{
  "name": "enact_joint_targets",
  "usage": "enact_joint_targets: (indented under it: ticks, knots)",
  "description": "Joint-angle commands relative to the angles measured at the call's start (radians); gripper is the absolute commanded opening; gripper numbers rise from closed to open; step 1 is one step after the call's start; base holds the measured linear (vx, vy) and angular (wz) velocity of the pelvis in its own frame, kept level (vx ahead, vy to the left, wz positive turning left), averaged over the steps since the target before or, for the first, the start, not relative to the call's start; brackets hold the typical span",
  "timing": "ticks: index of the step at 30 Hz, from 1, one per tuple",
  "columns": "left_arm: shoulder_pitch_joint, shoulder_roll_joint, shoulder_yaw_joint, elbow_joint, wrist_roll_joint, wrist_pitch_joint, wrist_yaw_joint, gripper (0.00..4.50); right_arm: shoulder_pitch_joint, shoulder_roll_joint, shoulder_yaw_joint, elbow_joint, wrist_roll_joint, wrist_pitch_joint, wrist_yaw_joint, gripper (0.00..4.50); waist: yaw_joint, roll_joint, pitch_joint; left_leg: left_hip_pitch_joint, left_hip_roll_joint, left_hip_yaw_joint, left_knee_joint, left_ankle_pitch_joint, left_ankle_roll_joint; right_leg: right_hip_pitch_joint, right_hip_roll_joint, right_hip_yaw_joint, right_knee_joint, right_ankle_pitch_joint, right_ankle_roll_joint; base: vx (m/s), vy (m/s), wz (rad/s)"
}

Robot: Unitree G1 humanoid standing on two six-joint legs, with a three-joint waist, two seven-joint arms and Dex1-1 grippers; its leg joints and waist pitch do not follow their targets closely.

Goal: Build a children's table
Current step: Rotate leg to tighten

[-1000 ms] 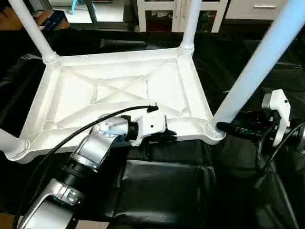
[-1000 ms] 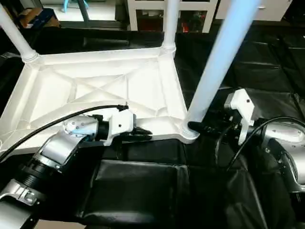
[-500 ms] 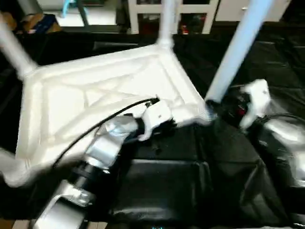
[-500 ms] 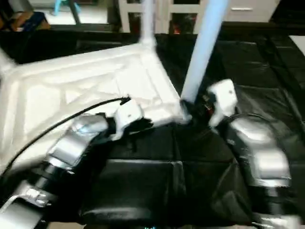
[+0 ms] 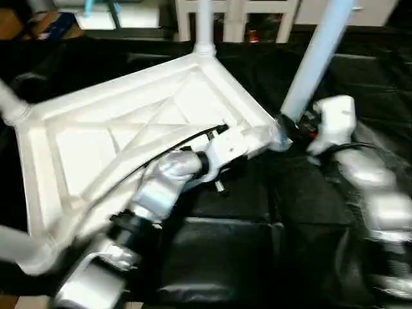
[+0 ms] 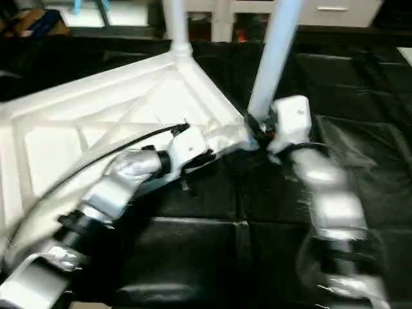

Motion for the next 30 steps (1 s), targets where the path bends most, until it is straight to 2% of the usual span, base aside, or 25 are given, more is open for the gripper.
enact_joint_targets:
  ticks: [1,3,4,5,6,9,12,13,15,16,17,19,22,25,28,30]
  knots:
    - [0.027,0.058,-0.029,-0.041,-0.005,-0.078,-0.113,0.00,0.046,-0.072,-0.013,-0.011,0.009,0.002,0.121,2.62,0.009,-0.011,-0.096,0.025,0.128,-0.055,-0.079,0.052,0.267,0.069,-0.073,0.042,-0.011,-0.073,-0.319,0.000,0.000,0.00]
    - [0.053,0.096,-0.034,-0.059,-0.032,-0.104,-0.179,0.00,0.081,-0.146,-0.026,-0.034,0.049,-0.005,0.240,2.83,0.021,-0.009,-0.091,0.029,0.132,-0.052,-0.081,0.015,0.265,0.065,-0.074,0.042,-0.017,-0.126,-0.321,0.000,0.000,0.00]
    - [0.058,0.103,-0.034,-0.062,-0.040,-0.108,-0.192,0.00,0.089,-0.164,-0.029,-0.036,0.058,-0.005,0.267,2.95,0.027,-0.009,-0.090,0.033,0.136,-0.051,-0.083,-0.007,0.247,0.063,-0.073,0.042,-0.021,-0.158,-0.318,0.000,0.000,0.00]
    - [0.076,0.128,-0.031,-0.073,-0.070,-0.122,-0.234,0.00,0.120,-0.231,-0.041,-0.042,0.092,-0.006,0.370,3.06,0.028,-0.008,-0.088,0.033,0.137,-0.050,-0.085,-0.023,0.238,0.063,-0.072,0.042,-0.022,-0.174,-0.318,0.000,0.000,0.00]
    - [0.081,0.138,-0.030,-0.073,-0.081,-0.131,-0.245,0.00,0.131,-0.258,-0.046,-0.040,0.106,-0.007,0.410,3.06,0.037,-0.009,-0.087,0.040,0.140,-0.046,-0.088,-0.048,0.220,0.063,-0.072,0.043,-0.025,-0.194,-0.315,0.000,0.000,0.00]
    - [0.084,0.149,-0.027,-0.070,-0.091,-0.145,-0.255,0.00,0.140,-0.284,-0.054,-0.033,0.119,-0.010,0.449,3.06,0.041,-0.011,-0.088,0.041,0.142,-0.036,-0.092,-0.054,0.189,0.057,-0.069,0.046,-0.023,-0.187,-0.318,0.000,0.000,0.00]
    - [0.085,0.154,-0.020,-0.071,-0.107,-0.150,-0.269,0.00,0.140,-0.292,-0.058,-0.017,0.139,-0.016,0.490,3.06,0.042,-0.011,-0.090,0.036,0.139,-0.034,-0.091,-0.046,0.180,0.061,-0.075,0.047,-0.021,-0.183,-0.320,0.000,0.000,0.00]
    - [0.085,0.154,-0.020,-0.071,-0.107,-0.150,-0.269,0.00,0.140,-0.292,-0.058,-0.017,0.139,-0.016,0.490,2.80,0.042,-0.012,-0.090,0.037,0.139,-0.034,-0.090,-0.043,0.180,0.061,-0.073,0.047,-0.022,-0.182,-0.319,0.000,0.000,0.00]
    - [0.083,0.152,-0.018,-0.074,-0.113,-0.149,-0.275,0.00,0.131,-0.281,-0.061,-0.007,0.159,-0.007,0.503,2.74,0.041,-0.016,-0.093,0.035,0.138,-0.034,-0.088,-0.033,0.185,0.064,-0.076,0.048,-0.021,-0.177,-0.321,0.000,0.000,0.00]
    - [0.083,0.152,-0.018,-0.074,-0.113,-0.149,-0.275,0.00,0.131,-0.281,-0.061,-0.007,0.159,-0.007,0.503,2.74,0.042,-0.014,-0.092,0.034,0.138,-0.034,-0.088,-0.030,0.187,0.064,-0.076,0.048,-0.021,-0.176,-0.322,0.000,0.000,0.00]
    - [0.079,0.150,-0.018,-0.070,-0.116,-0.153,-0.280,0.00,0.126,-0.280,-0.052,-0.003,0.188,0.011,0.520,2.69,0.042,-0.015,-0.093,0.034,0.139,-0.035,-0.088,-0.021,0.192,0.064,-0.075,0.046,-0.020,-0.173,-0.320,0.000,0.000,0.00]
    - [0.077,0.149,-0.017,-0.068,-0.117,-0.154,-0.281,0.00,0.125,-0.280,-0.049,-0.003,0.198,0.020,0.525,2.42,0.042,-0.016,-0.094,0.034,0.138,-0.035,-0.085,0.003,0.206,0.063,-0.074,0.046,-0.018,-0.166,-0.320,0.000,0.000,0.00]
    - [0.074,0.151,-0.020,-0.064,-0.124,-0.158,-0.283,0.00,0.125,-0.279,-0.046,-0.001,0.205,0.023,0.539,2.24,0.042,-0.017,-0.094,0.033,0.138,-0.034,-0.084,0.001,0.210,0.063,-0.074,0.045,-0.019,-0.179,-0.317,0.000,0.000,0.00]
    - [0.076,0.154,-0.022,-0.066,-0.126,-0.158,-0.285,0.00,0.126,-0.276,-0.049,0.000,0.208,0.027,0.544,1.97,0.043,-0.017,-0.093,0.033,0.138,-0.035,-0.085,-0.001,0.207,0.062,-0.073,0.044,-0.020,-0.193,-0.313,0.000,0.000,0.00]
    - [0.079,0.154,-0.024,-0.066,-0.124,-0.153,-0.283,0.00,0.124,-0.256,-0.058,0.003,0.212,0.044,0.502,1.94,0.042,-0.017,-0.094,0.034,0.138,-0.034,-0.084,0.006,0.209,0.061,-0.072,0.044,-0.020,-0.191,-0.312,0.000,0.000,0.00]
    - [0.079,0.146,-0.025,-0.063,-0.109,-0.138,-0.257,0.00,0.112,-0.224,-0.052,0.017,0.168,0.054,0.403,1.93,0.040,-0.015,-0.092,0.030,0.137,-0.035,-0.085,0.000,0.207,0.061,-0.072,0.043,-0.022,-0.205,-0.309,0.000,0.000,0.00]
